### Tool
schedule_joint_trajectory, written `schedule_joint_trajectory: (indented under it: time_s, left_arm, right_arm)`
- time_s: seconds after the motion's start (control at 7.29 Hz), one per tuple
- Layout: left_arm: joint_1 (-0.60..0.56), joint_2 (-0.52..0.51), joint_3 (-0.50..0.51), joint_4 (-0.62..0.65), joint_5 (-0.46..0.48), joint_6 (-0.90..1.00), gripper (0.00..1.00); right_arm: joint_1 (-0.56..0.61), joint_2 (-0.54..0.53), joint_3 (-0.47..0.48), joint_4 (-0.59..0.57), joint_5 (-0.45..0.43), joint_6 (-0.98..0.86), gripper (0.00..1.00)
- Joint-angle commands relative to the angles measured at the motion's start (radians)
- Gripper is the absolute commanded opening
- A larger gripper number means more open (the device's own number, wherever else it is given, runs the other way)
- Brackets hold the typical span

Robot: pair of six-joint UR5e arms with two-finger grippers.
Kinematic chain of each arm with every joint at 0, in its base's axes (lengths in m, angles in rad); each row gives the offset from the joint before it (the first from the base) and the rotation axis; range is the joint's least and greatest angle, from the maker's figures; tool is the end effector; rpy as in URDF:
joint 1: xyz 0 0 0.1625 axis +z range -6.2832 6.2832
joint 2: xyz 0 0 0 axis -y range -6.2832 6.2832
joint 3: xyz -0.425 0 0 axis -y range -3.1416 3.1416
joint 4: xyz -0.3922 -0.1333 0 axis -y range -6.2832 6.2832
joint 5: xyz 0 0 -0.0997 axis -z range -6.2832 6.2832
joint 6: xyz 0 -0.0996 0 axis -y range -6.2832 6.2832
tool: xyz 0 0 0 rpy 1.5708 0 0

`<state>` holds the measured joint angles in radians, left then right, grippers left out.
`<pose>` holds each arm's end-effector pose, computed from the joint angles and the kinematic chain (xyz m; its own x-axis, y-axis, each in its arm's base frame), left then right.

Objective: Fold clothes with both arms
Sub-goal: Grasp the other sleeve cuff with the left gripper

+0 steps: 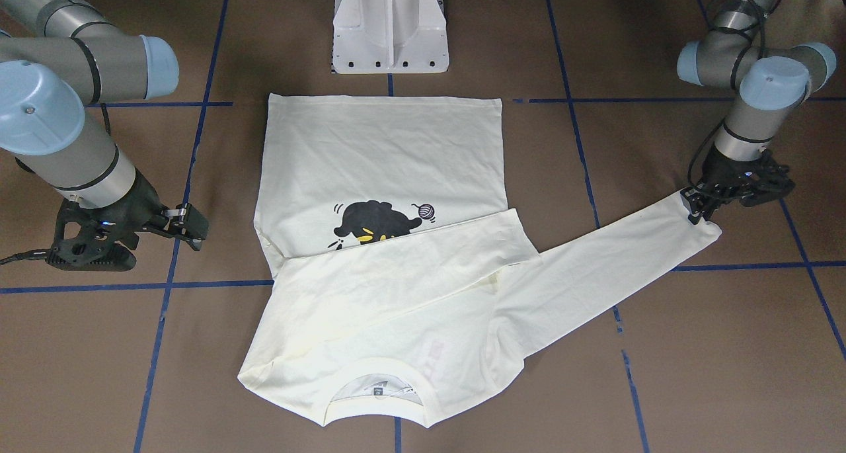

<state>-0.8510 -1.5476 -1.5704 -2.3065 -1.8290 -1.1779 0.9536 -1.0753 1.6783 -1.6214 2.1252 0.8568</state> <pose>0.2621 -0.4626 0.6044 0.6972 -0.2338 -0.6776 0.3789 0.9226 0.0716 -0.3128 -0.5805 0.3337 0.7217 0.0549 0.6900 -0.0806 0.9967 0.0049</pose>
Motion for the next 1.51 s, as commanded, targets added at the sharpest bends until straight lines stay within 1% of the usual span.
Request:
schedule_joint_trajectory:
  time_s: [0.0,0.14,0.27,0.69,0.82,0.96,1.1,1.23,1.37]
  left_arm:
    - [0.0,-0.017,-0.017,0.007,-0.004,0.0,0.0]
    - [0.0,-0.032,-0.057,0.042,-0.01,0.003,0.0]
    - [0.0,-0.116,-0.077,0.159,-0.01,0.012,0.0]
    - [-0.011,-0.422,-0.069,0.451,-0.012,0.049,0.0]
    - [-0.014,-0.54,-0.075,0.576,-0.025,0.049,0.0]
    - [-0.028,-0.634,-0.094,0.649,-0.105,0.049,0.0]
    - [-0.03,-0.697,-0.126,0.665,-0.151,0.04,0.0]
    - [-0.027,-0.789,-0.126,0.706,-0.173,0.034,0.0]
    - [-0.02,-0.893,-0.109,0.735,-0.249,-0.048,0.0]
  right_arm:
    - [0.014,-0.002,0.0,0.0,0.016,-0.005,1.0]
    - [0.027,-0.011,0.0,0.0,0.025,-0.01,1.0]
    - [0.042,-0.034,0.001,0.015,0.042,-0.019,1.0]
    - [0.082,-0.199,0.001,0.187,0.064,-0.028,1.0]
    - [0.102,-0.257,0.001,0.222,0.064,-0.056,1.0]
    - [0.129,-0.285,0.0,0.222,0.065,-0.094,1.0]
    - [0.146,-0.302,-0.003,0.221,0.067,-0.108,1.0]
    - [0.154,-0.316,-0.003,0.221,0.067,-0.114,1.0]
    - [0.159,-0.322,-0.003,0.221,0.067,-0.119,1.0]
